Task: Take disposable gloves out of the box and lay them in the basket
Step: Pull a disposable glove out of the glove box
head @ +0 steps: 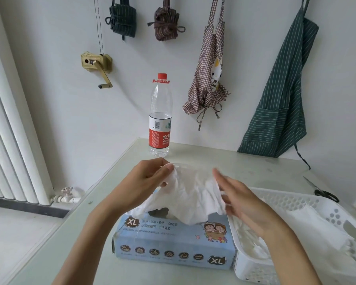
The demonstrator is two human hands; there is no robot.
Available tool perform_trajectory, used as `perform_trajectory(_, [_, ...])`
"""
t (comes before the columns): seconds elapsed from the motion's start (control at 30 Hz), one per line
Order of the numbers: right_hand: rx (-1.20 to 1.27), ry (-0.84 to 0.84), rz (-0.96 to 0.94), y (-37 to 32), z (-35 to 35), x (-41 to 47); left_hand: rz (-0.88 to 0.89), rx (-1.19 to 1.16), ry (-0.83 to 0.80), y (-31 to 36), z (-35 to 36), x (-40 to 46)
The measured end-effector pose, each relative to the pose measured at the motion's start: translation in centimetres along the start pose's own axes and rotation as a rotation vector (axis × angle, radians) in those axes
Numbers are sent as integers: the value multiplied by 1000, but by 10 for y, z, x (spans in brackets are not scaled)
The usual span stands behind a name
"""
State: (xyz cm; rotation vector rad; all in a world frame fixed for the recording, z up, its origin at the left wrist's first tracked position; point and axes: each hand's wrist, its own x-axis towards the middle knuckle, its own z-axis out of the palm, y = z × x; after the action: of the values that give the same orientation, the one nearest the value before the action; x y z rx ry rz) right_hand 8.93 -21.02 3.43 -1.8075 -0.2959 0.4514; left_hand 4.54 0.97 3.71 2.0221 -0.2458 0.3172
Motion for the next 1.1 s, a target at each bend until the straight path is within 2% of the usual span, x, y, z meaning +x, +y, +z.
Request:
perform_trajectory(0.07, [-23, -49, -38, 2, 2, -3, 8, -18, -11, 1, -1, 0])
perform_trajectory(0.2, [179, 60, -155, -4, -6, -7, 6, 10, 2, -3, -3, 1])
perform_trajectory(0.3, [42, 116, -270, -11, -11, -13, -24, 104, 74, -9, 1, 4])
perform_trajectory(0.4, [45, 131, -316, -19, -14, -24, -16, 113, 146, -5, 9, 4])
perform_trajectory(0.77, [-179, 470, -623, -72, -54, -50, 84, 7, 131, 42, 43, 22])
perform_trajectory(0.9, [-208, 604, -694, -88, -76, -67, 132, -107, 142, 72, 72, 37])
perform_trajectory(1.0, [-312, 718, -695, -85, -89, -76, 96, -193, 180, 85, 100, 47])
perform_trajectory(1.1, [-420, 818, -672, -73, -94, -80, 51, -103, 281, 85, 124, 51])
